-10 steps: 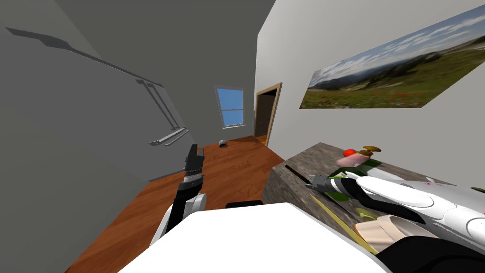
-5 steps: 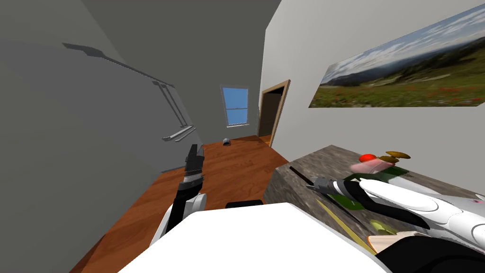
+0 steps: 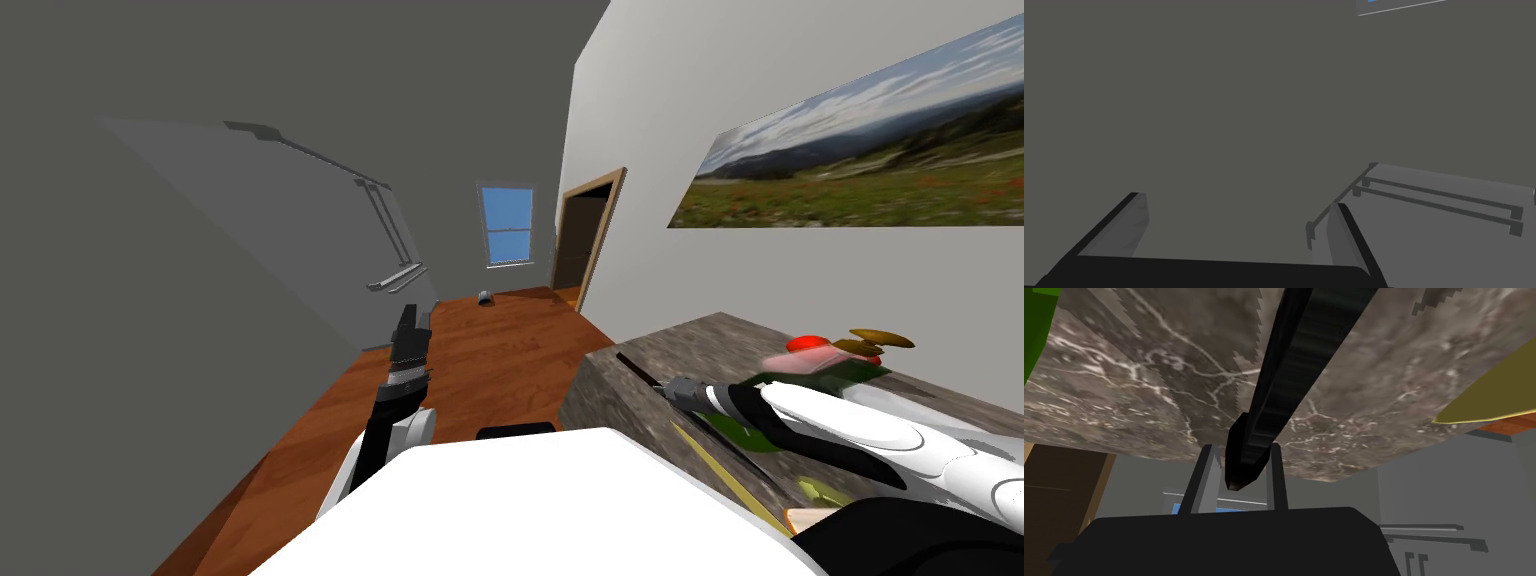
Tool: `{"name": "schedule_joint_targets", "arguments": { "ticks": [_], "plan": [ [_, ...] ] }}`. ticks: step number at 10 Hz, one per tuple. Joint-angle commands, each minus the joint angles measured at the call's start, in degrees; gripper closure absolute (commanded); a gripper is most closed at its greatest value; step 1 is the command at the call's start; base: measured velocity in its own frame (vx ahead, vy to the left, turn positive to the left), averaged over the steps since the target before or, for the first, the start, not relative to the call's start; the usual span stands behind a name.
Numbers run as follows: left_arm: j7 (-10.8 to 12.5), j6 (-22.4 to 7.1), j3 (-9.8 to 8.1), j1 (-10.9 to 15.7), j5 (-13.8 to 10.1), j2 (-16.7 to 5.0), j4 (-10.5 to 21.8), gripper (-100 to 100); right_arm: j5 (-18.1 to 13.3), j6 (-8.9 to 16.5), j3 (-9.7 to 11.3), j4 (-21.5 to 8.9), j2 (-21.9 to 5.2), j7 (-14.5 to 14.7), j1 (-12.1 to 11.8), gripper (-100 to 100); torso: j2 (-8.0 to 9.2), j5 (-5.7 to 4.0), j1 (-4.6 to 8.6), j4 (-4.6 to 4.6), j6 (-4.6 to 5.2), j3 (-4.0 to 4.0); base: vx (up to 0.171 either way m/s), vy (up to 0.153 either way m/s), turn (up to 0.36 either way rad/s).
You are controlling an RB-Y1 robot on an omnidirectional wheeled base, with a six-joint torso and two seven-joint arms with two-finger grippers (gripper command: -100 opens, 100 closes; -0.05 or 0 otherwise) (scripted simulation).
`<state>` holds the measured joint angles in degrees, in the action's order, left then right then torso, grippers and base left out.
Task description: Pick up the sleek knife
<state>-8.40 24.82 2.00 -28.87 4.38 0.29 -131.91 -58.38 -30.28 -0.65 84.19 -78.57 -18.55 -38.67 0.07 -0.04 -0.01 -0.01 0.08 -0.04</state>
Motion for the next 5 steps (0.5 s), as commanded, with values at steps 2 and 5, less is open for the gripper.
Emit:
{"name": "schedule_joint_targets", "arguments": {
  "ticks": [2, 5],
  "plan": [
    [0.0, 0.0, 0.0, 0.0, 0.0, 0.0, 0.0, 0, 0.0, 0.0, 0.0, 0.0, 0.0, 0.0, 0.0, 100, -0.02, -0.01, 0.04, 0.0, 0.0, 0.01, 0.0, 0.0, 0.0],
    [0.0, 0.0, 0.0, 0.0, 0.0, 0.0, 0.0, 0, 0.1, -0.2, -0.8, 0.8, -0.3, 0.3, -0.9, 100, -0.04, -0.02, 0.06, 0.01, -0.02, 0.02, 0.013, 0.001, -0.062]
  ]
}}
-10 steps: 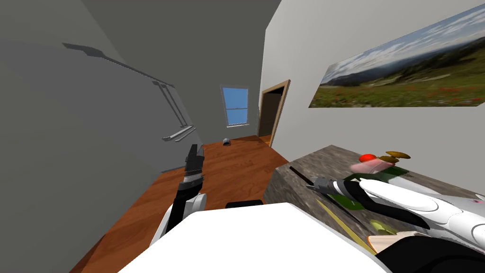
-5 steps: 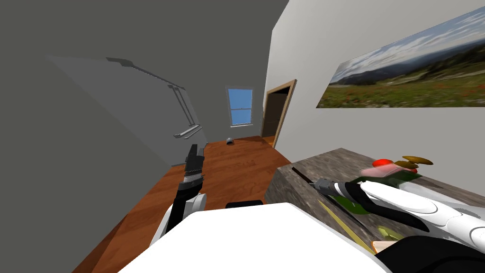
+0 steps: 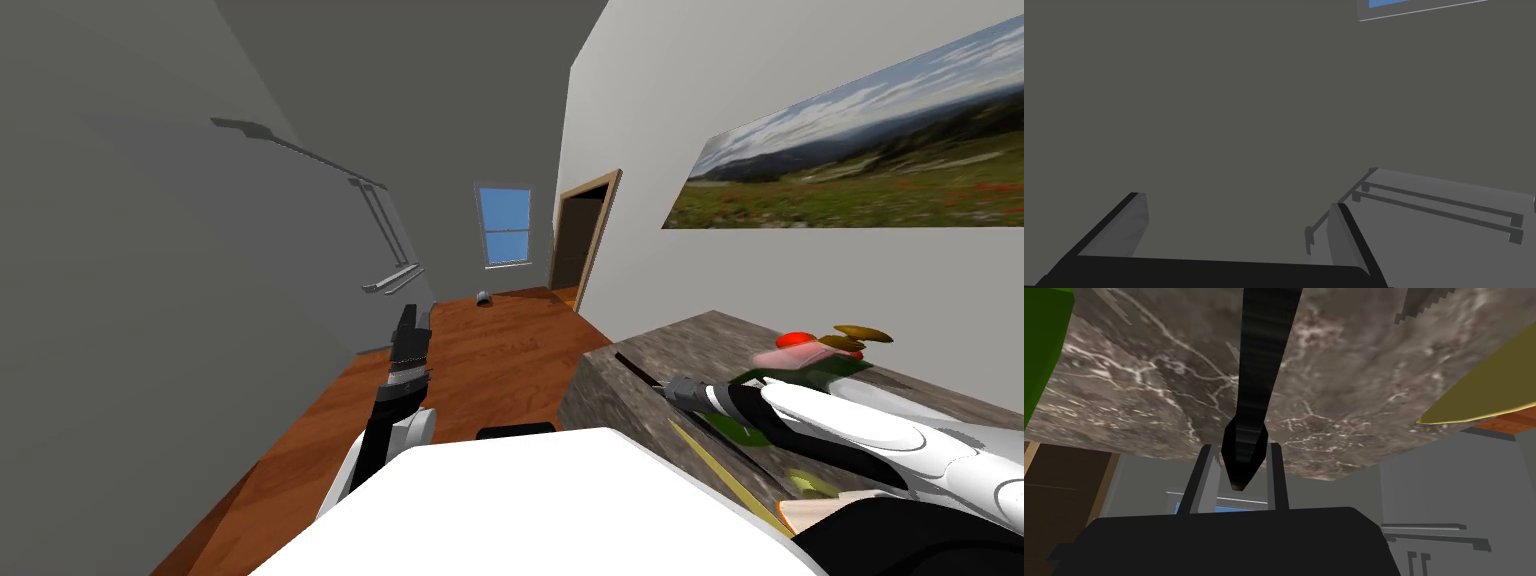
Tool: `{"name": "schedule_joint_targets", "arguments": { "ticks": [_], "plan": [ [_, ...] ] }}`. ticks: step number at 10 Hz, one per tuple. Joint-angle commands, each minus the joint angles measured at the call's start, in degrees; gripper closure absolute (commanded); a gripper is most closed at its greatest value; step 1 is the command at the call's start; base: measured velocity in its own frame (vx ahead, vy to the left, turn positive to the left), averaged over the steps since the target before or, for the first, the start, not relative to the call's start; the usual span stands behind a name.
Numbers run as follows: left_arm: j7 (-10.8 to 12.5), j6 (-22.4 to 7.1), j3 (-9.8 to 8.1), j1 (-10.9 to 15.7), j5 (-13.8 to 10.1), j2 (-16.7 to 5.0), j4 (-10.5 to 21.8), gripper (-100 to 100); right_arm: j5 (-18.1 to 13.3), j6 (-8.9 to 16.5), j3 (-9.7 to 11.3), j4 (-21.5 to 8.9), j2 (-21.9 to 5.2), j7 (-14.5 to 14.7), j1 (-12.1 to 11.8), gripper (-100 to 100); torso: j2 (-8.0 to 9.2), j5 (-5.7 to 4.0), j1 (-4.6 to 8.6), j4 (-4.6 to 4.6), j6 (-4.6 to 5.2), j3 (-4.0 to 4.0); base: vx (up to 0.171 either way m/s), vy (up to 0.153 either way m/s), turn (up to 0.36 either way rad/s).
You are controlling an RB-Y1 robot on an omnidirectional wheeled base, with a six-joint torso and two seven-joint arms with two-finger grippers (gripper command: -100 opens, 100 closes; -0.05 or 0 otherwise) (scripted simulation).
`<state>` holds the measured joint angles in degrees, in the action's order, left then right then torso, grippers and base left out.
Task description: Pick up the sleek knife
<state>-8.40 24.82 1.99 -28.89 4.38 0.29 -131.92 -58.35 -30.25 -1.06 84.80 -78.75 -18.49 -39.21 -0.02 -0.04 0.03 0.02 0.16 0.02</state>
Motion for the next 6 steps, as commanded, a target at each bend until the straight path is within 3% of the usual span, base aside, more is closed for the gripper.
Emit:
{"name": "schedule_joint_targets", "arguments": {
  "ticks": [1, 4, 5, 6],
  "plan": [
    [0.0, 0.0, 0.0, 0.0, 0.0, 0.0, 0.0, 0, 0.0, -0.8, -0.9, 1.2, -0.7, 0.6, -0.7, 100, 0.0, 0.0, 0.0, 0.0, 0.0, 0.0, 0.08, 0.015, -0.322],
    [0.0, 0.0, 0.0, 0.0, 0.0, 0.0, 0.0, 0, -0.4, -2.5, -2.6, 4.2, -2.4, 1.4, -1.5, 100, -0.19, 0.04, 0.0, 0.05, 0.01, 0.11, 0.1, 0.0, -0.293],
    [0.0, 0.0, 0.0, 0.0, 0.0, 0.0, 0.0, 0, -0.3, -1.8, -2.4, 3.9, -2.3, 1.0, -1.7, 100, -0.17, 0.02, 0.0, 0.05, -0.03, 0.11, 0.036, 0.005, -0.049],
    [0.0, 0.0, 0.01, 0.0, 0.0, 0.0, 0.0, 0, -0.3, -2.0, -2.4, 4.0, -2.3, 1.0, -1.8, 0, -0.06, 0.0, 0.01, 0.03, -0.11, 0.05, 0.006, 0.001, 0.009]
  ]
}}
